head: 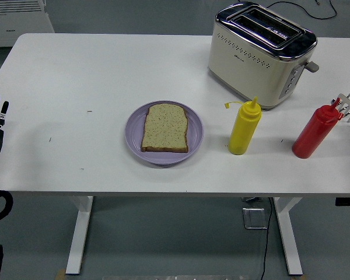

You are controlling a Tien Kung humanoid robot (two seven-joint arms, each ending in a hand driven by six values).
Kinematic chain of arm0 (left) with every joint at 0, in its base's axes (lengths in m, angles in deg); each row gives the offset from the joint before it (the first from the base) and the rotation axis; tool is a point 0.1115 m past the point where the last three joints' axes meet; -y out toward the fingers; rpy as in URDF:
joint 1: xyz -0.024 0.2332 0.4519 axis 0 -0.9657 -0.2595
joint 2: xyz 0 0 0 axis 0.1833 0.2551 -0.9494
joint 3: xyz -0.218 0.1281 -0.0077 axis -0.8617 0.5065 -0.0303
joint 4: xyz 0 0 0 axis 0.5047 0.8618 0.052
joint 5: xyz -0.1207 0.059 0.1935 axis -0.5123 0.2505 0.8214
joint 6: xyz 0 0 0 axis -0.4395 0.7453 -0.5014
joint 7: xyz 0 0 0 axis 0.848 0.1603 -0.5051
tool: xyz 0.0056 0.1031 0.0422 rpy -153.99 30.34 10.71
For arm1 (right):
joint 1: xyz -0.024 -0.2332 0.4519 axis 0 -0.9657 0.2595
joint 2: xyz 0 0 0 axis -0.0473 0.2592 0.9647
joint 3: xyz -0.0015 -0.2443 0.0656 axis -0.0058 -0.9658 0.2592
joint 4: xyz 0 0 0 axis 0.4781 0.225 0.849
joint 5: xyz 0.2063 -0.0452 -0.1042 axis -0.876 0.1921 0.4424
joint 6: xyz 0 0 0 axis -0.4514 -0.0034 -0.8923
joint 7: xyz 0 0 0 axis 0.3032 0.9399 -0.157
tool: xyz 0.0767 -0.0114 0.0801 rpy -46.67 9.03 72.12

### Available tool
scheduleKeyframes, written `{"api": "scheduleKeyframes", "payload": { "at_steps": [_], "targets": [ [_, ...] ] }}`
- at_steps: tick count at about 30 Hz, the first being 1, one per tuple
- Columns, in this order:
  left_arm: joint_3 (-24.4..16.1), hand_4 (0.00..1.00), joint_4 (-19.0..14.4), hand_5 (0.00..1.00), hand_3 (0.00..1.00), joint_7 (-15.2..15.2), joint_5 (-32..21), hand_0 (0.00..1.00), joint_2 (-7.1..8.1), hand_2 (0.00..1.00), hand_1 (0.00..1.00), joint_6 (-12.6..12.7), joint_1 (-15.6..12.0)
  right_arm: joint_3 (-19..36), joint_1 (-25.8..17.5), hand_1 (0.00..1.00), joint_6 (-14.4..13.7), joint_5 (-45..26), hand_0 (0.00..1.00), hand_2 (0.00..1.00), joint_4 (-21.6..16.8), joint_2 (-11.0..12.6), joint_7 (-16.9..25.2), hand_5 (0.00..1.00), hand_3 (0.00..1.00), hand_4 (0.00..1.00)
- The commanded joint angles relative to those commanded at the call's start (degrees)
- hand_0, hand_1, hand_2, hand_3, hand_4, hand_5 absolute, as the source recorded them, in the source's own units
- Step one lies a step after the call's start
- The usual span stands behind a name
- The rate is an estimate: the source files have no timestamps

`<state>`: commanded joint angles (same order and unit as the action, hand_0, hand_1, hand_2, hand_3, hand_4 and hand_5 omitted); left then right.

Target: Pick up the cup,pour liquid into bread,place the cup on the desk

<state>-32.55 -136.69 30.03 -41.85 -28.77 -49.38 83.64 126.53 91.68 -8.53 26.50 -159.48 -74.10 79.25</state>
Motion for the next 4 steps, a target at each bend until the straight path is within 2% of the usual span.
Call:
{"api": "scheduleKeyframes", "payload": {
  "at_steps": [4],
  "targets": [
    [0.06,0.556,0.0,0.991,0.68,-0.02,0.01,0.783,0.0,0.726,0.733,-0.03,-0.01,-0.07,-0.05,0.717,0.02,0.04,0.78,0.724,0.05,0.03,0.02,0.619,0.749,0.673]
  ]
}}
